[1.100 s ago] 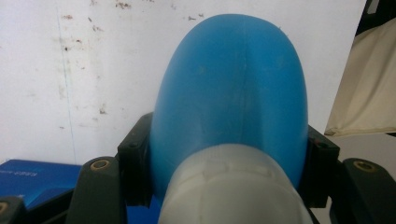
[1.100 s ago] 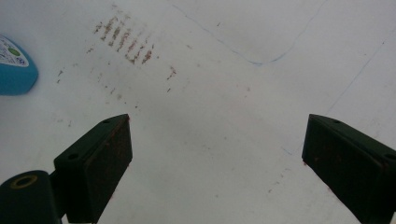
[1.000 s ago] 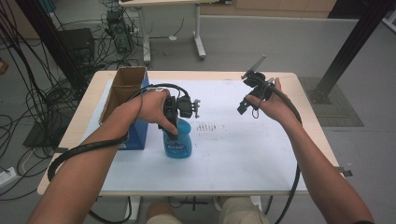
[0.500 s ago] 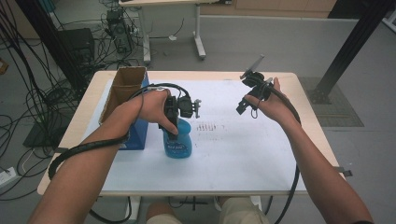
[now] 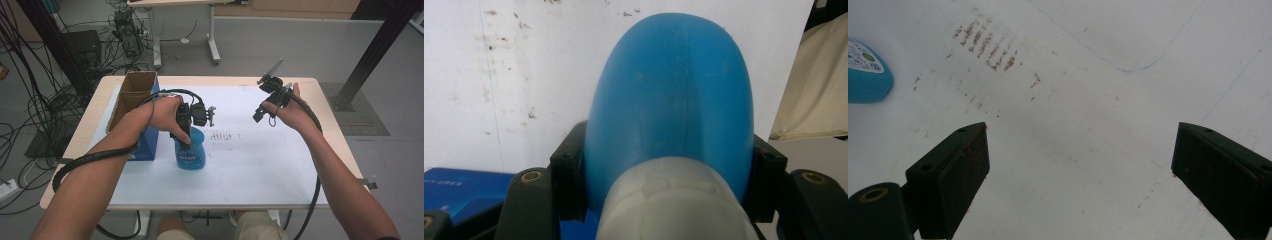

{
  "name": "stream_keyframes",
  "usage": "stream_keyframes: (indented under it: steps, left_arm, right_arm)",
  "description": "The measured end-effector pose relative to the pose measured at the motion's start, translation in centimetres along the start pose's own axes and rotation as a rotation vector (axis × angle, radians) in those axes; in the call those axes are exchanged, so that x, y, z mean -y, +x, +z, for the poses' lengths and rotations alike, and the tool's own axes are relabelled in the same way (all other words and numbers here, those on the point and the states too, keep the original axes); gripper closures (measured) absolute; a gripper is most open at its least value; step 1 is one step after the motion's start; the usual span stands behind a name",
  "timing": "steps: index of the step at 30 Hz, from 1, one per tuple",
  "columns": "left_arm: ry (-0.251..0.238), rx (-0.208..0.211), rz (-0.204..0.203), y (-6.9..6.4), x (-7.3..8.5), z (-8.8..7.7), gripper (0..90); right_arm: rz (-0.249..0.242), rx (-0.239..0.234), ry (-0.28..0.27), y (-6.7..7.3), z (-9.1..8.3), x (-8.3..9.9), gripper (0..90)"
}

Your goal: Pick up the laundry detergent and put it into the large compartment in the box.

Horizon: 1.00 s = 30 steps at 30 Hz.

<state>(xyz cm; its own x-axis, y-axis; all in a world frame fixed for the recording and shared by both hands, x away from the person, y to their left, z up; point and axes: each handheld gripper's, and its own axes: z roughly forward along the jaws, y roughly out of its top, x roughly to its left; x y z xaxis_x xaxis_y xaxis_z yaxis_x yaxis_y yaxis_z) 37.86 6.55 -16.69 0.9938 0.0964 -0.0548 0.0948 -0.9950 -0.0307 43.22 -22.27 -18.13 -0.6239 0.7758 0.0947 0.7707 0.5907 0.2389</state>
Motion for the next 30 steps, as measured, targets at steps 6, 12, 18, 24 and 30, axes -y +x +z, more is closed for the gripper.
stream_keyframes:
  steps: [6, 12, 18, 24, 30]
  left_arm:
    - [0.003, 0.0, 0.0, 0.0, -0.06, -0.01, 37.1]
    - [-0.001, 0.002, -0.002, 0.04, 0.0, 0.01, 37.1]
    - [0.003, 0.002, -0.001, 0.02, -0.05, -0.01, 37.1]
    - [0.004, 0.005, -0.002, 0.11, -0.09, -0.02, 37.1]
    - [0.003, 0.009, -0.006, 0.21, -0.07, -0.04, 37.2]
  right_arm:
    - [-0.002, -0.001, 0.002, 0.09, -0.04, -0.11, 8.6]
    - [-0.002, 0.0, 0.001, 0.08, -0.1, -0.07, 8.6]
    - [-0.001, 0.001, 0.001, 0.17, -0.09, -0.08, 8.6]
    - [0.0, 0.003, 0.001, 0.16, -0.11, -0.07, 8.6]
    - [-0.003, 0.004, 0.001, 0.17, -0.15, -0.1, 8.6]
